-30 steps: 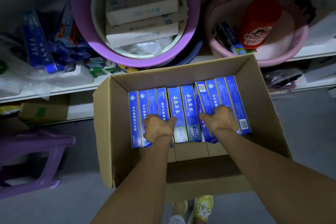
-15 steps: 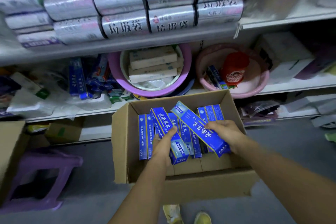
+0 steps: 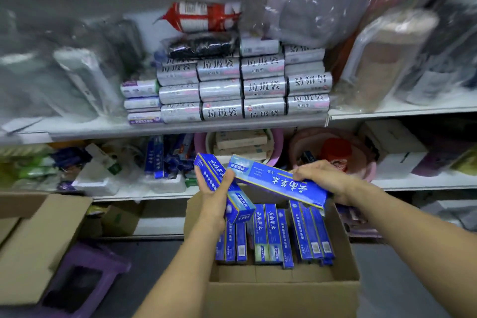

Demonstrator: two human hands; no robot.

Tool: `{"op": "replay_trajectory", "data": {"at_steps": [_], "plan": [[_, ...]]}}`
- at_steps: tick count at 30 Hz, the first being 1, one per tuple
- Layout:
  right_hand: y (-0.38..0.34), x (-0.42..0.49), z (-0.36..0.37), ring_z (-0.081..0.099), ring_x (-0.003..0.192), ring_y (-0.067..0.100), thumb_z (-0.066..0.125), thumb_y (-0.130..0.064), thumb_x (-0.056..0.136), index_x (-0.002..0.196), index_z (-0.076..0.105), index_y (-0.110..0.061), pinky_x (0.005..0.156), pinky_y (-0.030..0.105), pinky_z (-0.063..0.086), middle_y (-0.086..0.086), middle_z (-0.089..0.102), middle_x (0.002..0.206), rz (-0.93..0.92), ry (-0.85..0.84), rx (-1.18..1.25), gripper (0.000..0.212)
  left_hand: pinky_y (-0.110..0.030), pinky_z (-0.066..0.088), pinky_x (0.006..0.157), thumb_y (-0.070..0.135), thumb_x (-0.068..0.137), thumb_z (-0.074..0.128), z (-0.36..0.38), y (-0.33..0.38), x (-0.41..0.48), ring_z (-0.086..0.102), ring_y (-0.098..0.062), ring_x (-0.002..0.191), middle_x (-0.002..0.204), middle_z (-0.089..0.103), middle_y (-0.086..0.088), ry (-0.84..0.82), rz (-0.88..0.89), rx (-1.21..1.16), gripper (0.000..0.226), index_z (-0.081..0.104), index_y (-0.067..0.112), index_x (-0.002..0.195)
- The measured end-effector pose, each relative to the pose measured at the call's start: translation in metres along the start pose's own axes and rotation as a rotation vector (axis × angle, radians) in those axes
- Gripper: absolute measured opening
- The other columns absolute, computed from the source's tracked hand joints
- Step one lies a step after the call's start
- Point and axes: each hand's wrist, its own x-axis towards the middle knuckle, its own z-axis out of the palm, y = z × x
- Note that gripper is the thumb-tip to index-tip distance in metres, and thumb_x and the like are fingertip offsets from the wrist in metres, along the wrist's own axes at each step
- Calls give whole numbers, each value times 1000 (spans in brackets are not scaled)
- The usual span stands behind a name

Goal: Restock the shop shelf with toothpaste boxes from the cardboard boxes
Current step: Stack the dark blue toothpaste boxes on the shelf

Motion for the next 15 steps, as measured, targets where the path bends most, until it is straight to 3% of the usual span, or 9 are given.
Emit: {"op": "replay_trajectory", "data": {"at_steps": [2,4,6,10,12,15], "plan": [[-19,-6,-1,57,79,24,72,-35,43,86,69,8,76,36,42,17,67,85,-43,-13,-13,61,-41,51,90,31,73,77,-7,15,0,68,-13,89,107,70,17,-73,37,74,77,38,49,137],[-35,-10,3,62,75,22,77,-30,56,89,73,2,75,32,46,16,72,86,-73,-46,-3,46,-41,53,91,37,68,78,-7,26,-1,69,-15,94,115,70,9,-119,46,155,67,52,48,129],[-50,-14,13,63,60,12,71,-18,79,83,74,-5,61,21,48,7,72,72,-83,-114,-42,14,-36,55,83,30,75,75,0,34,-6,69,-15,96,119,69,4,-139,71,135,59,54,43,128],[-74,-21,33,63,48,11,57,-17,90,84,66,-5,48,17,47,5,70,63,-42,-205,49,16,-29,56,63,17,91,62,16,49,-19,71,-15,79,107,72,-1,-186,120,42,40,58,33,128],[-84,-22,38,64,49,15,55,-21,91,85,64,-6,50,19,48,8,71,65,-50,-159,192,18,-25,55,54,14,93,60,16,58,-26,69,-15,63,92,71,-6,-179,133,44,27,63,23,118],[-93,-22,47,65,56,16,56,-21,90,88,64,-8,61,27,50,8,71,71,-130,-108,414,15,-26,55,55,24,88,65,10,66,-37,66,-21,65,89,66,-12,-182,148,81,14,64,17,100]]}}
